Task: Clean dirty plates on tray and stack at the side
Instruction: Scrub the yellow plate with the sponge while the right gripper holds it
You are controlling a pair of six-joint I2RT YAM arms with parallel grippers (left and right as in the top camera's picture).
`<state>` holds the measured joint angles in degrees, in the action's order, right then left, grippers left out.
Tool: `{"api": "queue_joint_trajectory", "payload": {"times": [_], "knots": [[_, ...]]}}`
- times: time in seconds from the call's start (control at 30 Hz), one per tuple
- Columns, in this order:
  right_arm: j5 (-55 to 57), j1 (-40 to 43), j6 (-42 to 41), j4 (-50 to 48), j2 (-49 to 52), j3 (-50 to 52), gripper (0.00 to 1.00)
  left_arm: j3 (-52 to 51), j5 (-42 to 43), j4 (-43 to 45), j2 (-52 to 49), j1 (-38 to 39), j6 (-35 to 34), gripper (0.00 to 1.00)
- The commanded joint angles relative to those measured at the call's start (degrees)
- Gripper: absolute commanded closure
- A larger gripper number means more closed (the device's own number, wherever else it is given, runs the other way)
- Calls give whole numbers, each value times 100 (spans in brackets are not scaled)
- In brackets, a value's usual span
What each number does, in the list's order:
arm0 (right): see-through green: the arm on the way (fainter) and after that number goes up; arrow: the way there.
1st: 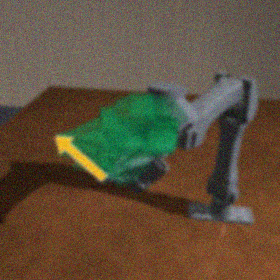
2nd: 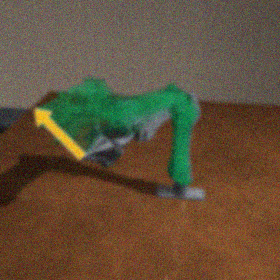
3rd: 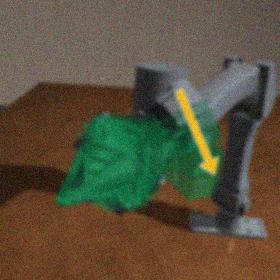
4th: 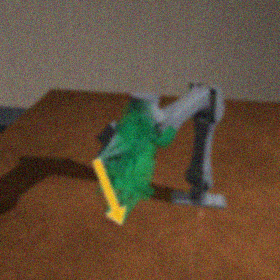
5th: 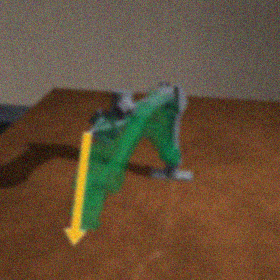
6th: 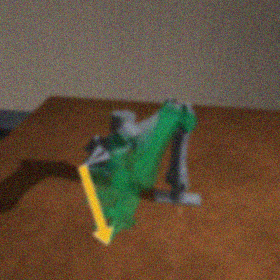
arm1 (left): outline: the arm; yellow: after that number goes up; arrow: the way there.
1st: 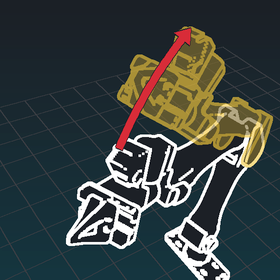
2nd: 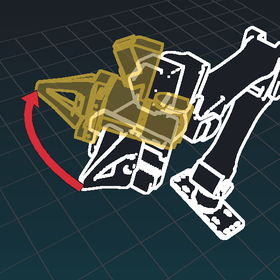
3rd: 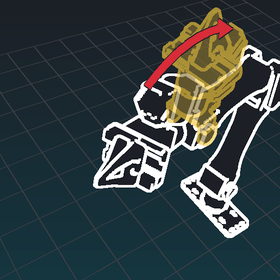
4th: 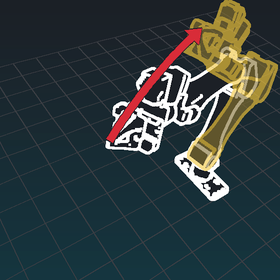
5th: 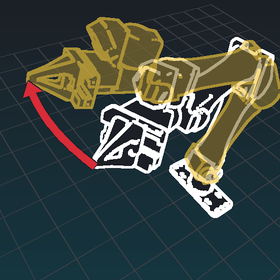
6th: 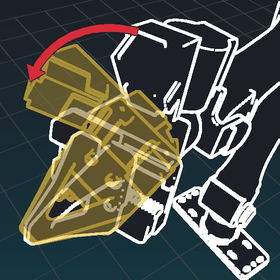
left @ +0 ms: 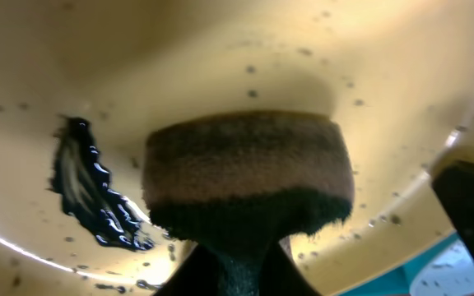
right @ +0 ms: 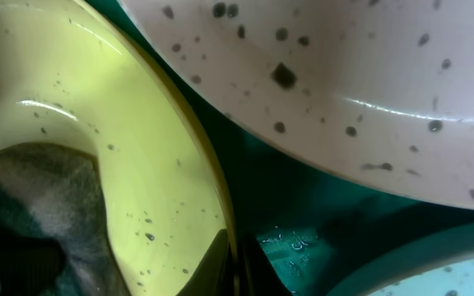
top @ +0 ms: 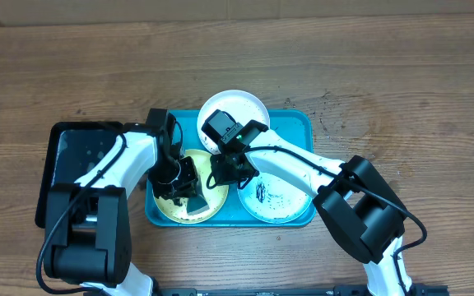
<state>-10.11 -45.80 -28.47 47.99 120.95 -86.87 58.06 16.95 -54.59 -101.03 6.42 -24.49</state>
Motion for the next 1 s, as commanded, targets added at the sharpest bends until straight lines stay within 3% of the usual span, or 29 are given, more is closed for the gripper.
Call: {"api": "queue_joint_trajectory", "payload": {"times": [0.0, 0.07, 0.27, 0.57, 0.67, 0.83, 0.97], "knots": [[-4, -9, 7, -11, 4, 24, 96, -240, -1027, 31, 96, 37, -297, 90], [-4, -9, 9, -9, 4, 24, 96, -291, -1537, 28, 96, 37, -304, 96], [0, -9, 46, 7, 4, 24, 96, -269, -2979, -44, 98, 35, -299, 96], [15, -9, 46, 11, 4, 24, 96, 494, -3032, -345, 103, 37, -302, 96], [15, -9, 46, 9, 4, 24, 96, 933, -2664, -579, 103, 39, -297, 96], [13, -9, 46, -37, 4, 24, 96, 1178, -1008, -326, 103, 37, 114, 96], [13, -9, 44, -35, 4, 24, 96, 1080, -205, -105, 96, 39, 131, 96]]}}
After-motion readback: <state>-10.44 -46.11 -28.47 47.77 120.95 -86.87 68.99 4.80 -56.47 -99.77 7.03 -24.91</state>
